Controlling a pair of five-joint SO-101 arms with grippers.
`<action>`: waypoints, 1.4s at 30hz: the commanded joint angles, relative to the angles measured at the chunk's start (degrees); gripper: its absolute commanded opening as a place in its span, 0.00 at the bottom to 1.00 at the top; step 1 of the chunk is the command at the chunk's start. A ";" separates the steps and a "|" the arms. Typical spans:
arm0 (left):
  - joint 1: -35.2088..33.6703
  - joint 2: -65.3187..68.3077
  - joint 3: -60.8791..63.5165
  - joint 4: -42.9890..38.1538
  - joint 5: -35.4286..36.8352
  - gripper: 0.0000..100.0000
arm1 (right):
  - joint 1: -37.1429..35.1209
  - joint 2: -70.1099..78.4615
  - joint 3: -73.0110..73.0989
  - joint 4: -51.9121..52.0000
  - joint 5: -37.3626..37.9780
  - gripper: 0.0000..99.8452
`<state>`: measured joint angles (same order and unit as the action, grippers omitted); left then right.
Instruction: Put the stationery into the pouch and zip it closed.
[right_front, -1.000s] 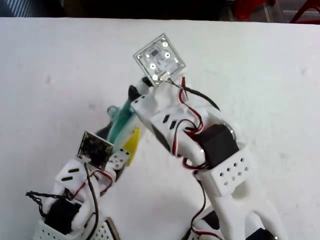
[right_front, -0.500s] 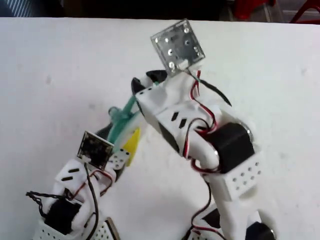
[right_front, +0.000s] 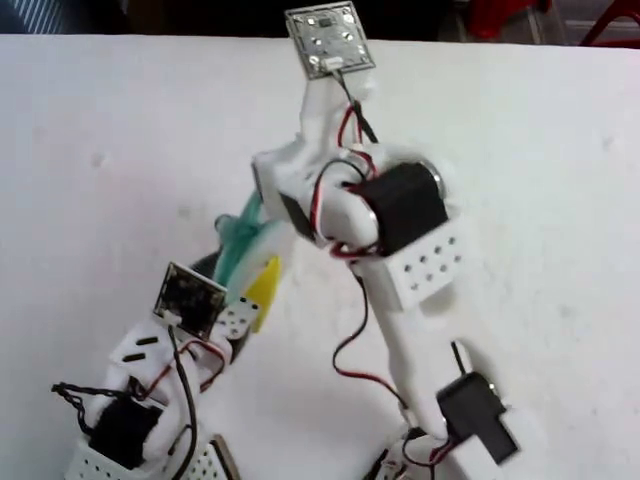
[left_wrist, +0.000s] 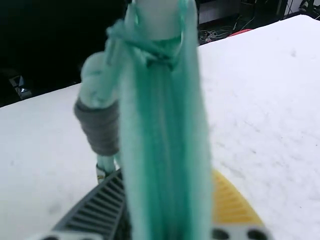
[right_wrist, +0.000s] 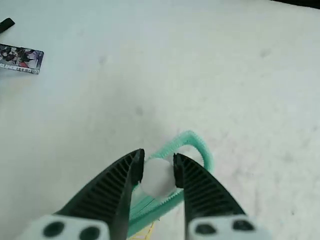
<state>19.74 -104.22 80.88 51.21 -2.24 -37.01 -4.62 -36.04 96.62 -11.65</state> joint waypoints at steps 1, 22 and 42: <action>-0.22 -0.57 -0.70 -1.23 -0.26 0.16 | -0.84 -0.04 -2.81 1.45 2.90 0.10; 0.04 -0.57 0.35 -1.32 -0.70 0.16 | -15.52 -14.81 4.40 1.80 30.77 0.22; -0.13 -0.57 0.18 -1.58 -0.70 0.16 | -13.32 -10.51 19.25 -3.65 35.60 0.08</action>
<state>19.74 -104.75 81.49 51.21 -2.24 -50.90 -17.01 -18.99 94.95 23.25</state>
